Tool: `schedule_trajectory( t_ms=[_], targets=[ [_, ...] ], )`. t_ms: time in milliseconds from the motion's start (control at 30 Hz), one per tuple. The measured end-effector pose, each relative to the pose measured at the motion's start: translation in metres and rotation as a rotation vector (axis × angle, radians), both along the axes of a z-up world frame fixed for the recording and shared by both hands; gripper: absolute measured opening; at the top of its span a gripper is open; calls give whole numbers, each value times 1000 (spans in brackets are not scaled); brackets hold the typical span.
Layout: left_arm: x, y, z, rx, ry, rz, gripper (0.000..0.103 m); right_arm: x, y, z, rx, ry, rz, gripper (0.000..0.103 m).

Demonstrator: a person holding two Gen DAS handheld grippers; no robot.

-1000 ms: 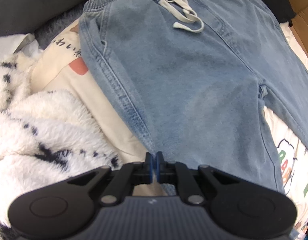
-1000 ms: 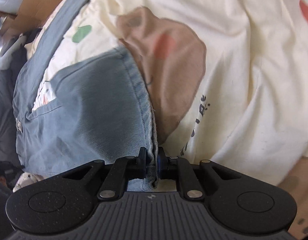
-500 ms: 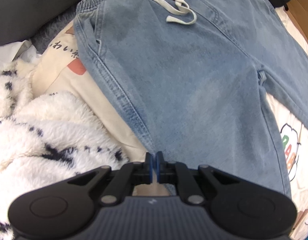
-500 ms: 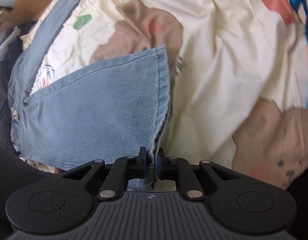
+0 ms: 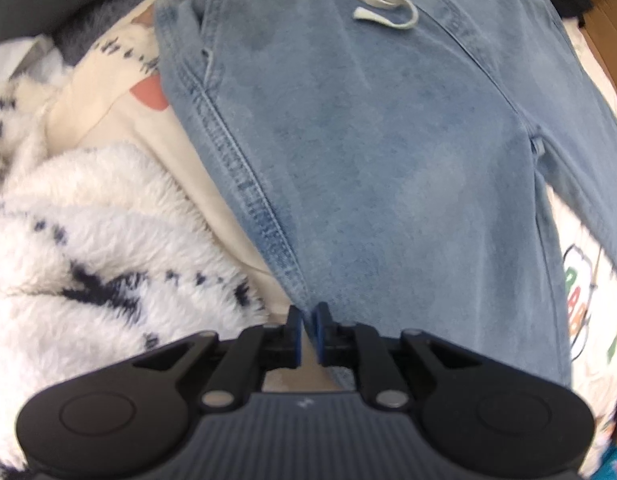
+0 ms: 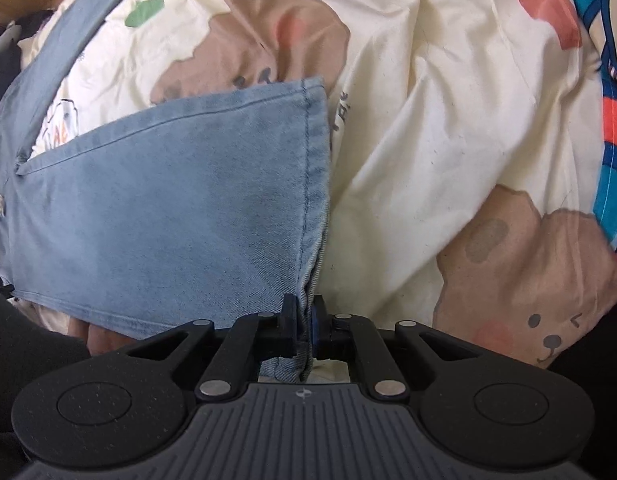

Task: Fold clothes
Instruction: 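Open both tools, releasing the folded leg and the crotch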

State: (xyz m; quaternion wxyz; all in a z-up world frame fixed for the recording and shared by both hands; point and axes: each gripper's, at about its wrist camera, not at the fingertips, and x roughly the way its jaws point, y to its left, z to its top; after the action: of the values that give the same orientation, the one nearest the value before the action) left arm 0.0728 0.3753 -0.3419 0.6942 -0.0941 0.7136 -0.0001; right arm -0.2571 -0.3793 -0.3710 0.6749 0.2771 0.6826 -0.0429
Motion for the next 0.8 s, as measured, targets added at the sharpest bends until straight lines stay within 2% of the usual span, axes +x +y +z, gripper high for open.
schedule_trajectory(
  t_ms=[100, 167, 233, 333, 567, 633, 667, 733, 800],
  targets=[
    [6, 5, 11, 3, -23, -12, 13, -2, 3, -9, -3, 8, -10, 4],
    [11, 13, 23, 4, -51, -4, 18, -3, 6, -13, -3, 19, -14, 4],
    [20, 22, 30, 7, -76, 17, 30, -4, 8, -17, -9, 32, -5, 4],
    [35, 31, 31, 50, -106, 32, 34, -3, 11, -21, -17, 52, 11, 4],
    [55, 41, -3, 117, -101, 82, 34, 1, 19, -20, -50, 80, 47, 3],
    [59, 43, -13, 137, -101, 89, 38, 0, 20, -18, -52, 85, 41, 3],
    [61, 44, -18, 146, -101, 92, 38, 0, 21, -19, -52, 87, 38, 3],
    [64, 45, -26, 160, -100, 92, 21, 0, 22, -20, -54, 93, 34, 3],
    [63, 46, -27, 175, -99, 77, 20, 0, 24, -22, -55, 98, 33, 3]
  ],
)
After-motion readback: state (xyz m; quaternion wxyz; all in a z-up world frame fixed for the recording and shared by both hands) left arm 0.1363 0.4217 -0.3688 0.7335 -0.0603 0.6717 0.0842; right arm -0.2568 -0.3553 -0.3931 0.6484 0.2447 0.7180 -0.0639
